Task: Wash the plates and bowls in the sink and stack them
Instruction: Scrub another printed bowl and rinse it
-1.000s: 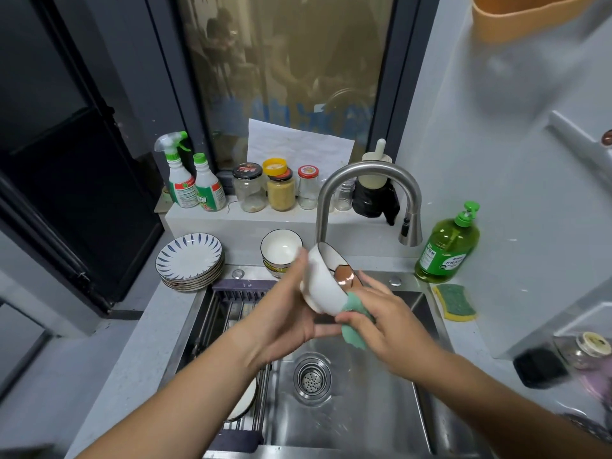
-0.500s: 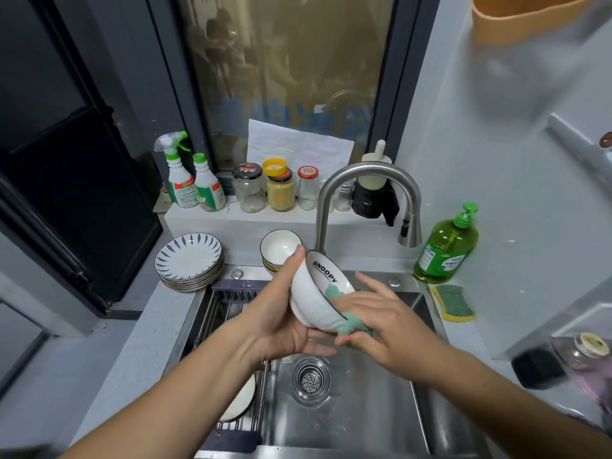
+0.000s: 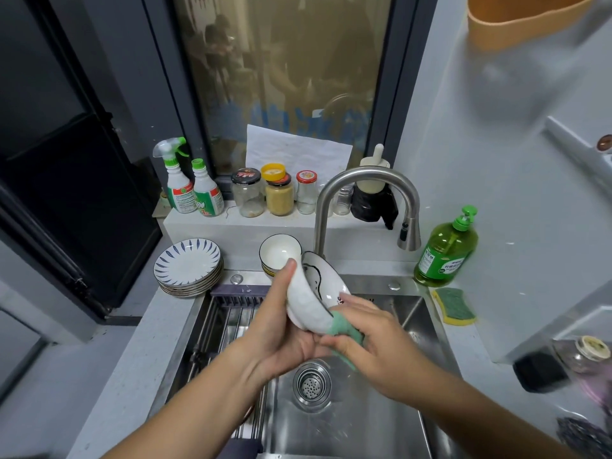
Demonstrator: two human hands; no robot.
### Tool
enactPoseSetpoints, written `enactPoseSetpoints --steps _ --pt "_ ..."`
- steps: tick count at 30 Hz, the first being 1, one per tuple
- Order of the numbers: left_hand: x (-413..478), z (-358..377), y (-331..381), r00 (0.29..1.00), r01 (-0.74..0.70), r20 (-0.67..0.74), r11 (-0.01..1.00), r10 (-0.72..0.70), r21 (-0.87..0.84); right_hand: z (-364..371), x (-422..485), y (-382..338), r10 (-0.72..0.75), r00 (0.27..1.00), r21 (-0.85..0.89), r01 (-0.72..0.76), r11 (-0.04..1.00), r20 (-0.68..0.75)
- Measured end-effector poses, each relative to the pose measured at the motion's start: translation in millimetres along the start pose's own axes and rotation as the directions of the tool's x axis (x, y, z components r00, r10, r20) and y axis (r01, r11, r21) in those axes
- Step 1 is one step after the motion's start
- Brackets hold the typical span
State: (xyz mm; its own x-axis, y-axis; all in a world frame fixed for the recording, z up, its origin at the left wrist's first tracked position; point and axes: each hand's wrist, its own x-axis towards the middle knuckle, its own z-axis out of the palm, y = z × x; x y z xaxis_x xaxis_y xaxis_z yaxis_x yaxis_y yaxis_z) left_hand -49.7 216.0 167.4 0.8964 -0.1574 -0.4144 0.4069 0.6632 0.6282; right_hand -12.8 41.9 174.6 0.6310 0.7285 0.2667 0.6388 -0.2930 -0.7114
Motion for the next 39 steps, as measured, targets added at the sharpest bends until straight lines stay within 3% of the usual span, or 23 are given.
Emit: enactPoseSetpoints --steps 2,4,10,13,15,18,21,23,25,29,32,34,36,39 --pt "2.3 -8.1 5.8 0.996 0.090 0.005 0.995 -0.091 0.031 -6.2 0.3 9.5 -0.056 0.997 -0.119 0.061 0.991 0.045" --pt "4.1 -12.7 4.9 0.993 0.100 0.043 0.989 -0.105 0.107 -12.6 0.3 13.4 -0.040 0.997 -0.100 0.047 0.994 0.071" --pt "7.1 -11.7 -13.3 0.979 -0.187 -0.013 0.926 0.203 0.329 -15.5 -0.5 5.9 0.075 0.995 0.108 -0.082 0.991 0.068" --pt "5.3 -6.2 -13.5 0.967 -0.220 -0.047 0.911 0.252 0.348 -11.3 0.5 -5.3 0.135 0.990 0.223 -0.139 0.965 0.035" --pt "1.8 0.1 -11.9 0.976 -0.197 -0.042 0.942 0.216 0.272 -7.4 2.4 -10.8 0.135 0.991 0.261 -0.133 0.956 0.009" --pt "-1.8 4.1 -4.5 0.996 -0.085 -0.033 0.993 0.087 0.081 -9.9 0.6 -5.0 -0.020 1.000 0.048 0.019 0.999 0.009" --pt "-1.8 -4.3 7.7 0.996 0.085 -0.011 0.986 -0.085 0.141 -19.2 -3.4 8.5 -0.145 0.986 -0.130 0.154 0.979 0.082" --pt "-0.7 -8.8 9.6 0.984 0.148 0.067 0.966 -0.165 0.210 -20.1 -7.3 12.9 -0.108 0.988 -0.106 0.119 0.987 0.107" --pt "0.5 -6.9 5.6 0.985 0.103 0.112 0.966 -0.133 0.237 -20.3 -10.6 10.5 0.011 0.996 0.013 -0.012 1.000 0.094" --pt "0.5 3.7 -10.8 0.994 -0.088 -0.022 0.922 0.104 0.377 -18.9 -12.2 4.9 0.162 0.984 0.227 -0.176 0.958 0.078" --pt "-4.0 11.4 -12.9 0.997 -0.031 -0.057 0.936 0.055 0.349 -9.6 -14.3 -4.1 0.179 0.982 0.367 -0.189 0.911 0.062" --pt "-5.4 10.5 -9.8 0.998 0.058 -0.018 0.972 -0.056 0.230 -9.4 -17.7 -3.8 0.171 0.983 0.336 -0.182 0.924 0.063" --pt "-2.3 3.0 -7.6 0.992 0.119 0.026 0.986 -0.123 0.119 -13.4 -19.8 3.1 0.127 0.987 0.187 -0.143 0.972 0.094" --pt "5.3 -7.7 -8.4 0.978 0.195 0.055 0.977 -0.200 0.089 -23.3 -19.9 9.8 0.147 0.975 0.042 -0.156 0.987 0.168"
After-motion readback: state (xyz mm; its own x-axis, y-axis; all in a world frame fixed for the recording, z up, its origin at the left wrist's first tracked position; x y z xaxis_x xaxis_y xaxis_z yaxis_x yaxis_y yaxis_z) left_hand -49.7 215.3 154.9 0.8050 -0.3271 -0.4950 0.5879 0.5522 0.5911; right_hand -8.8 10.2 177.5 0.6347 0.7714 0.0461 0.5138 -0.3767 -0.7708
